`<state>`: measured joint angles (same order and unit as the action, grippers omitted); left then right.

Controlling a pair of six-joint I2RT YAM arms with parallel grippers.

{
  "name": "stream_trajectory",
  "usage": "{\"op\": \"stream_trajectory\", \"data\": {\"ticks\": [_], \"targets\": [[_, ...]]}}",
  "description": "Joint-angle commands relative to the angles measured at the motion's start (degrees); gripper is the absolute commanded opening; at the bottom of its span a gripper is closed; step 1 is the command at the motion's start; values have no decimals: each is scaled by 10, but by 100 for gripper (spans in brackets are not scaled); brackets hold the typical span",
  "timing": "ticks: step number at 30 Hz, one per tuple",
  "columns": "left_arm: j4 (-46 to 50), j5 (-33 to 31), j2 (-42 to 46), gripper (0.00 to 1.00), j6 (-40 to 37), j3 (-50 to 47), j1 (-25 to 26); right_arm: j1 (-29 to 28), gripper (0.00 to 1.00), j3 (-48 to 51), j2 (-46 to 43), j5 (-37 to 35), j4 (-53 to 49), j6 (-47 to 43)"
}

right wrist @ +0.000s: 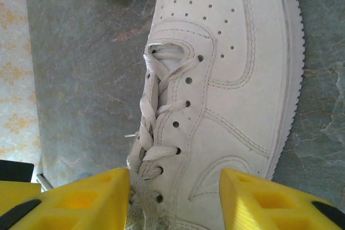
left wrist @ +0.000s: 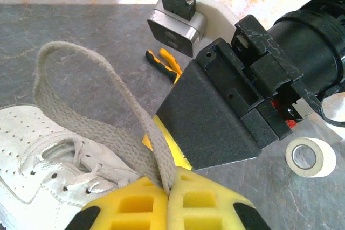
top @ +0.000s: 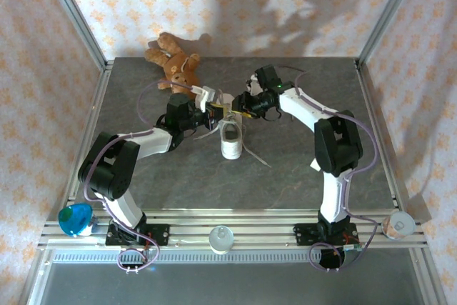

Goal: Tie the shoes

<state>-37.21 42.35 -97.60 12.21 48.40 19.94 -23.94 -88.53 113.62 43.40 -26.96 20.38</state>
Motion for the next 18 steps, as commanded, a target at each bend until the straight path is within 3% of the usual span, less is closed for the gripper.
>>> {"op": "stream_trajectory", "data": {"ticks": [1,6,13,18], "targets": [[-31,-10,18,0,6,-10,2,-1,48,-19,8,29,6,17],[-32,-14,18,0,6,-13,3,-1,40,-27,19,55,9,22],[-36,-24,27,0,10,-29,1,-1,3,-25,16,72,15,5],[-49,-36,35,0,24,-50,-2,1,0,15,-21,41,55,-15]]}}
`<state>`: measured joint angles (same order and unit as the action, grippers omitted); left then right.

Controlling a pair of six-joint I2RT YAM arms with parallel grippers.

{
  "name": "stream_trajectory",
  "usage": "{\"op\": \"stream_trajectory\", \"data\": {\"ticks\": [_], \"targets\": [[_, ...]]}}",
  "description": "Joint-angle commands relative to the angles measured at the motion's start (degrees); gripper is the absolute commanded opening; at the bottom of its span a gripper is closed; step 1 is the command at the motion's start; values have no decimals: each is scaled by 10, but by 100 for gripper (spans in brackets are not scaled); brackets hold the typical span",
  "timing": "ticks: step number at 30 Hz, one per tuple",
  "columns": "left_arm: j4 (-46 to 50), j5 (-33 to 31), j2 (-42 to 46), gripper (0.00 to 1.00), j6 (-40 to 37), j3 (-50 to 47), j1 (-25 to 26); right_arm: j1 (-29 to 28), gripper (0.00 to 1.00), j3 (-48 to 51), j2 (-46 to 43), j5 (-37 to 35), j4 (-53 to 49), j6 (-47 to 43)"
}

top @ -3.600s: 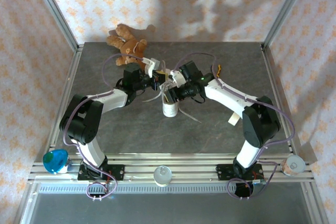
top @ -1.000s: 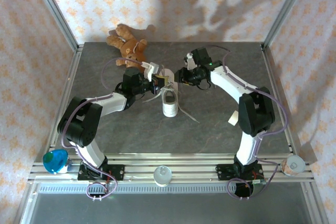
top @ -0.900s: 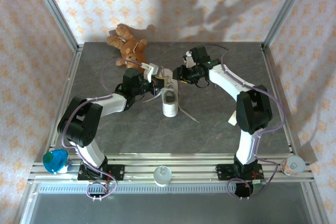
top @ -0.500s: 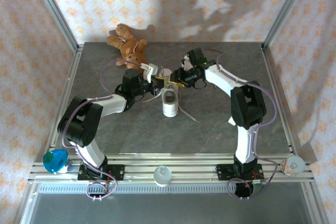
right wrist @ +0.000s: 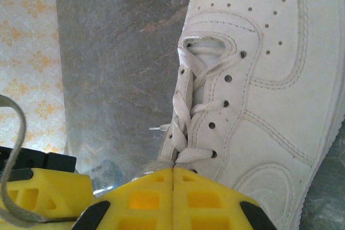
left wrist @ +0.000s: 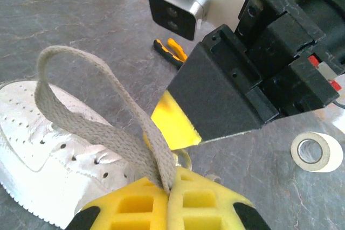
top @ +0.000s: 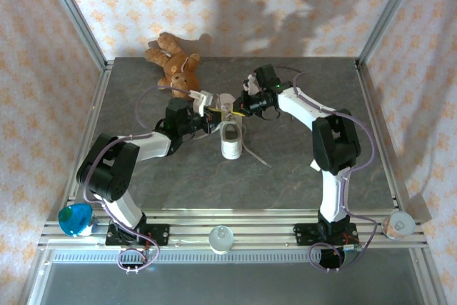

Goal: Tie the shoes

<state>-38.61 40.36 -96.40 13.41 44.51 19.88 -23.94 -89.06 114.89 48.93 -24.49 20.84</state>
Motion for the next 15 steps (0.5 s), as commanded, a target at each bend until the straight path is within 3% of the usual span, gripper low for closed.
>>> {"op": "stream_trajectory", "data": {"ticks": [1,15], "targets": [[-40,-18,24,0,15,-15,-2,1,0,27,-38,-18,38,-21],[-58,-25,33,0,21,-35,-7,3,0,112,-121,-79,152,-26]]}}
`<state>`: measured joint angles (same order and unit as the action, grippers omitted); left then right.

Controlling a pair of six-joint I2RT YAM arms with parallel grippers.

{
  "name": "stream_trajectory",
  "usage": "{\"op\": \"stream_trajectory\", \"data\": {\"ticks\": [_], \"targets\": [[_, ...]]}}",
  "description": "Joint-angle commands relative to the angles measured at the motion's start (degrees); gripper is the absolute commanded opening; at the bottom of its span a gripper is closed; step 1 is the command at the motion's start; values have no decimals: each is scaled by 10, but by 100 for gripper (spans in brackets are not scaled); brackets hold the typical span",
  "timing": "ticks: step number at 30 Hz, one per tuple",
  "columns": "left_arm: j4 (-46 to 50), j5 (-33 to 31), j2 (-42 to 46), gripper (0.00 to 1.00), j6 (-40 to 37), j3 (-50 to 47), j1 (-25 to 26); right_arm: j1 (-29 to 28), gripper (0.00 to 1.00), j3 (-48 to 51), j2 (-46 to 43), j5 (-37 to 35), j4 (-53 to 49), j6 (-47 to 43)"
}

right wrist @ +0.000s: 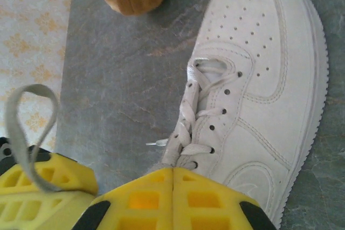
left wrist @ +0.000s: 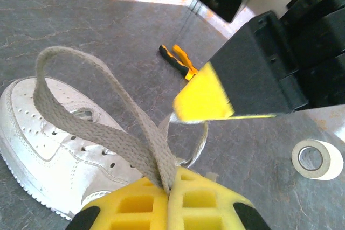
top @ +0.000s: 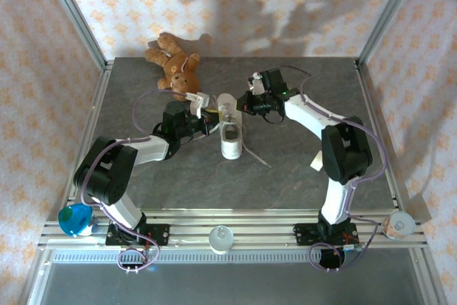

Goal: Tie the shoes

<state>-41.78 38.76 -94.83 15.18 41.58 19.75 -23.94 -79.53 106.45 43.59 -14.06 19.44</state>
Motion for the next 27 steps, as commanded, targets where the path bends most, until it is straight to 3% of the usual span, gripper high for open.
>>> {"op": "stream_trajectory", "data": {"ticks": [1,9,15,16,18,22,27], "targets": [[-26,-9,16,0,4,-6,-6,3,0,24,-43,-31,55,-13],[-27,-15,4,0,6,-7,-8,3,0,70,-73,-53,107,-14],[-30,-16,-8,1,16,-6,-11,3,0,75,-63,-23,111,-41],[-30,-16,-8,5,18,-7,-11,3,0,77,-62,-20,111,-43],[-24,-21,0,23,17,-10,-12,3,0,82,-62,-11,119,-47],[16,-32,33,41,-2,-15,-18,3,0,81,-62,-3,114,-64],[113,-49,111,46,-64,-29,-35,3,0,67,-53,12,89,-93]]}}
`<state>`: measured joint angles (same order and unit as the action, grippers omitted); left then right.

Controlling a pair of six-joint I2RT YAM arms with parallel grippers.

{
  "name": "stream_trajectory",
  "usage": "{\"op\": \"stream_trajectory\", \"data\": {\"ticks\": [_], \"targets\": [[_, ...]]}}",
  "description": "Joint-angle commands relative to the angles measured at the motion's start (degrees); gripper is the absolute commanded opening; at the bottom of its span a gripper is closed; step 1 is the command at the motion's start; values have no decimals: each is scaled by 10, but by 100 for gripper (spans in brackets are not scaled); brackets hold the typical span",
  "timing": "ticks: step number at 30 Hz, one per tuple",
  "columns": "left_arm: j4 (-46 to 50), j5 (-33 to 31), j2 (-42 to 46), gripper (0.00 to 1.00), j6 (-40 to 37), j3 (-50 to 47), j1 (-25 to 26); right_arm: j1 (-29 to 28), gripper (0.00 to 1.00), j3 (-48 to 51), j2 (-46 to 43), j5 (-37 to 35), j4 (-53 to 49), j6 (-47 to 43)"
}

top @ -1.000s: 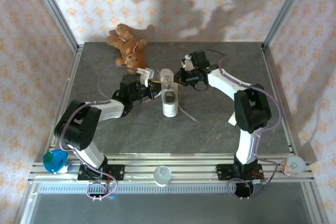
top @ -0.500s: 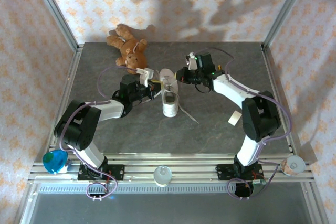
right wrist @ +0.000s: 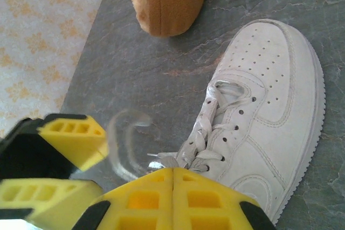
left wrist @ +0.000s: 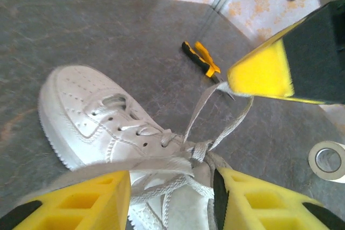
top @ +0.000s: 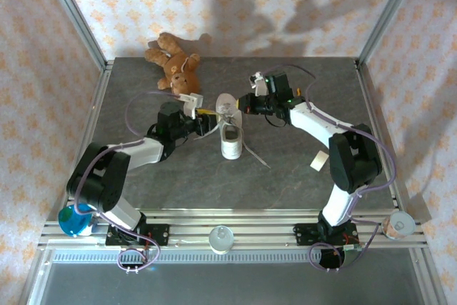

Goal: Tie the shoes

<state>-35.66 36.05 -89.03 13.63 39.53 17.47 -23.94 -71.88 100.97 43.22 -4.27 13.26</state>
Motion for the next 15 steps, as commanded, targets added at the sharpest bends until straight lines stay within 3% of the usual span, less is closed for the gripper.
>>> {"op": "stream_trajectory", "data": {"ticks": [1,5,9,15], "targets": [[72,-28,68,47,-62,-11,-17,3,0,-12,5,17,-14,-36],[177,-46,136,48,-141,-9,-30,3,0,-24,13,27,-30,-50],[274,-6,156,38,-275,34,-24,3,0,-39,18,34,-49,-65],[474,-52,72,44,-567,178,67,3,0,-58,28,47,-75,-88]]}}
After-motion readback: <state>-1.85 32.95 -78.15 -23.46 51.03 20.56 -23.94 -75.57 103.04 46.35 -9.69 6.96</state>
